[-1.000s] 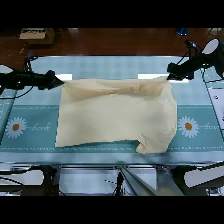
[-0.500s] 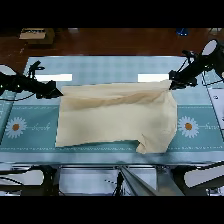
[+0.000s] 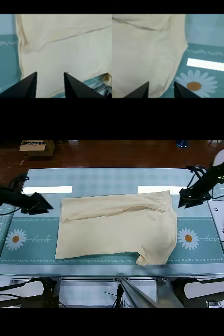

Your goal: Fold the shirts.

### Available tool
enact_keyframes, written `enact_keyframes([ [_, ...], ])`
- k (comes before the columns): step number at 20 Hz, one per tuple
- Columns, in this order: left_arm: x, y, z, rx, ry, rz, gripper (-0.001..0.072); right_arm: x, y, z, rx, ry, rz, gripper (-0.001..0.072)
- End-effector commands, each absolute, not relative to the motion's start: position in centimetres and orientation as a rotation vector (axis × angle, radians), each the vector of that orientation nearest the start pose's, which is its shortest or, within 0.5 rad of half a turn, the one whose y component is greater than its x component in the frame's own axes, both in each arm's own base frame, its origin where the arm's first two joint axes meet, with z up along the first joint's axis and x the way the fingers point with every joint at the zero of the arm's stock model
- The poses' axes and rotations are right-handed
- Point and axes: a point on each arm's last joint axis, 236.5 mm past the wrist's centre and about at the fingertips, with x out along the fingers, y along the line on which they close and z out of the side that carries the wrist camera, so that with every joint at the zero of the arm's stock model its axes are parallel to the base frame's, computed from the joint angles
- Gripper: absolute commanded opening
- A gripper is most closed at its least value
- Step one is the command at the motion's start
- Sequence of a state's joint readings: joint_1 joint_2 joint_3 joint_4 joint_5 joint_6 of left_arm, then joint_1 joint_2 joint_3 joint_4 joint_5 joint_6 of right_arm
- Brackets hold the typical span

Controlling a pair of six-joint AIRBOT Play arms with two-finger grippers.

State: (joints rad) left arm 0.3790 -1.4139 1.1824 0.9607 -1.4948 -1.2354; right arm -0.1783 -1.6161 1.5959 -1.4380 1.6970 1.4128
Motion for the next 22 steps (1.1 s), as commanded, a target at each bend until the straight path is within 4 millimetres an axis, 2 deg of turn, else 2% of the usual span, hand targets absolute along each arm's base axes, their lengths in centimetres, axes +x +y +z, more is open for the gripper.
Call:
enact_keyframes([
  [1, 28.1, 1.0, -1.1, -0.641, 1.521, -0.307, 0.0437, 34.2, -5.8, 1.2, 0.209, 1.639, 0.08, 0.0399],
  [2, 26.0, 0.7, -2.1, -0.706, 1.548, -0.291, 0.055, 33.7, -5.8, 1.0, 0.263, 1.592, 0.087, 0.0415],
  [3, 23.9, 0.0, -3.2, -0.765, 1.573, -0.292, 0.0628, 33.4, -5.7, 0.8, 0.313, 1.545, 0.09, 0.0452],
  [6, 19.5, -2.2, -5.9, -0.847, 1.652, -0.309, 0.0631, 32.2, -5.7, 0.3, 0.423, 1.442, 0.103, 0.0463],
  [8, 17.6, -3.2, -7.1, -0.873, 1.701, -0.318, 0.0631, 31.1, -6.1, -0.1, 0.443, 1.441, 0.097, 0.0463],
  [10, 16.4, -3.8, -7.9, -0.864, 1.722, -0.341, 0.0631, 30.8, -6.4, -0.3, 0.452, 1.425, 0.079, 0.0463],
  [14, 14.2, -2.5, -9.6, -0.776, 1.796, -0.289, 0.0631, 30.5, -6.3, -0.3, 0.456, 1.434, 0.081, 0.0463],
  [16, 14.2, -2.0, -10.0, -0.752, 1.795, -0.269, 0.0631, 30.4, -6.2, -0.3, 0.457, 1.434, 0.082, 0.0463],
  [20, 17.3, -3.0, -10.0, -0.823, 1.675, -0.263, 0.063, 30.4, -6.2, -0.3, 0.467, 1.438, 0.076, 0.0455],
  [22, 18.2, -3.5, -10.4, -0.787, 1.654, -0.265, 0.063, 30.4, -5.8, -0.1, 0.482, 1.439, 0.089, 0.0449],
])
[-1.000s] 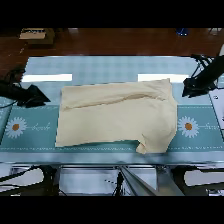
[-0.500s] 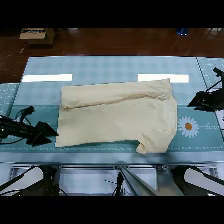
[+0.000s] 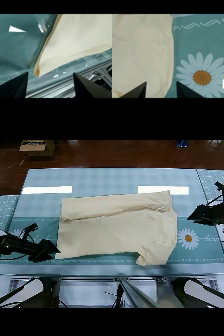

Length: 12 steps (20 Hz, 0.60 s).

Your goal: Fold the shirts.

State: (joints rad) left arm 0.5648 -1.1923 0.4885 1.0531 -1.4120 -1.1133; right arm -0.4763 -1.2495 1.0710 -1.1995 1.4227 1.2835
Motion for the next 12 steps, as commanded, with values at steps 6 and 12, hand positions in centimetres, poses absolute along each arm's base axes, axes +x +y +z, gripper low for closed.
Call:
enact_keyframes([
  [6, 17.4, -6.7, -10.8, -0.644, 1.729, -0.385, 0.0294, 30.7, -5.1, 0.8, 0.508, 1.408, 0.104, 0.0449],
  [12, 16.3, -7.1, -10.0, -0.646, 1.764, -0.445, 0.0025, 24.7, -8.0, -2.3, 0.558, 1.579, -0.001, 0.0474],
])
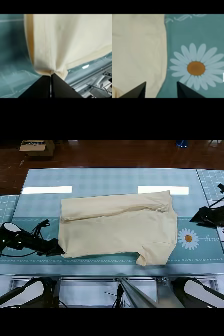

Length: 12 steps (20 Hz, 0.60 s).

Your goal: Fold the shirts.

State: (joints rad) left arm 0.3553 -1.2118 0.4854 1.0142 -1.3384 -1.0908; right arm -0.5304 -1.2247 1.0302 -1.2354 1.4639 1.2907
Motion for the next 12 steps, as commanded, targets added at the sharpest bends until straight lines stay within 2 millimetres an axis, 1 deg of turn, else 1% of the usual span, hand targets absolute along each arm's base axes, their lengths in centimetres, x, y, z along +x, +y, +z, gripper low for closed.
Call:
enact_keyframes([
  [1, 16.4, -7.0, -10.0, -0.65, 1.761, -0.441, 0.0025, 23.8, -7.4, -2.9, 0.624, 1.586, 0.004, 0.0474],
  [2, 16.5, -7.0, -10.0, -0.649, 1.759, -0.44, 0.0025, 23.1, -6.6, -3.5, 0.66, 1.581, 0.025, 0.0474],
  [6, 16.5, -7.0, -10.0, -0.647, 1.755, -0.438, 0.0025, 20.5, -4.0, -6.3, 0.671, 1.602, 0.06, 0.0473],
  [10, 16.5, -7.0, -10.0, -0.648, 1.754, -0.438, 0.0025, 18.9, -1.2, -8.1, 0.74, 1.618, 0.132, 0.0473],
  [12, 16.5, -7.0, -10.0, -0.648, 1.755, -0.438, 0.0025, 18.6, -0.4, -8.8, 0.765, 1.613, 0.142, 0.0473],
])
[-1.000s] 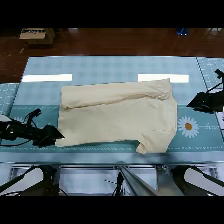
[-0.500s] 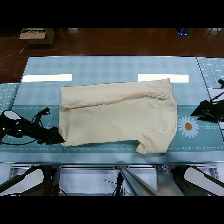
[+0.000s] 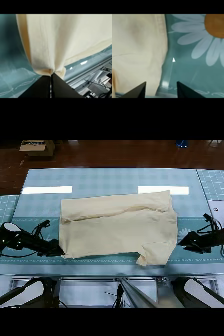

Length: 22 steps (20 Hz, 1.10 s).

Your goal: Fold the shirts.

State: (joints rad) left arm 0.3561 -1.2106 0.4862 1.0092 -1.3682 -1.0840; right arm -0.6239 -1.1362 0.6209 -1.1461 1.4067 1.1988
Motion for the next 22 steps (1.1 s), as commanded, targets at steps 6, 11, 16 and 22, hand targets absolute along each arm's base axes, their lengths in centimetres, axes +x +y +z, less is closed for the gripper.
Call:
enact_keyframes([
  [6, 16.5, -7.0, -10.0, -0.649, 1.755, -0.438, 0.0025, 18.3, 1.2, -10.3, 0.844, 1.583, 0.129, 0.0472],
  [11, 16.5, -7.0, -10.0, -0.649, 1.754, -0.438, 0.0025, 18.2, 2.6, -12.6, 0.833, 1.555, 0.109, 0.0392],
  [16, 16.5, -7.1, -9.8, -0.651, 1.756, -0.445, 0.0025, 20.0, 5.5, -11.7, 0.664, 1.558, 0.246, 0.0029],
  [22, 22.3, -7.8, -3.7, -0.607, 1.503, -0.572, 0.0024, 26.1, 7.8, -0.3, 0.626, 1.37, 0.572, 0.0029],
])
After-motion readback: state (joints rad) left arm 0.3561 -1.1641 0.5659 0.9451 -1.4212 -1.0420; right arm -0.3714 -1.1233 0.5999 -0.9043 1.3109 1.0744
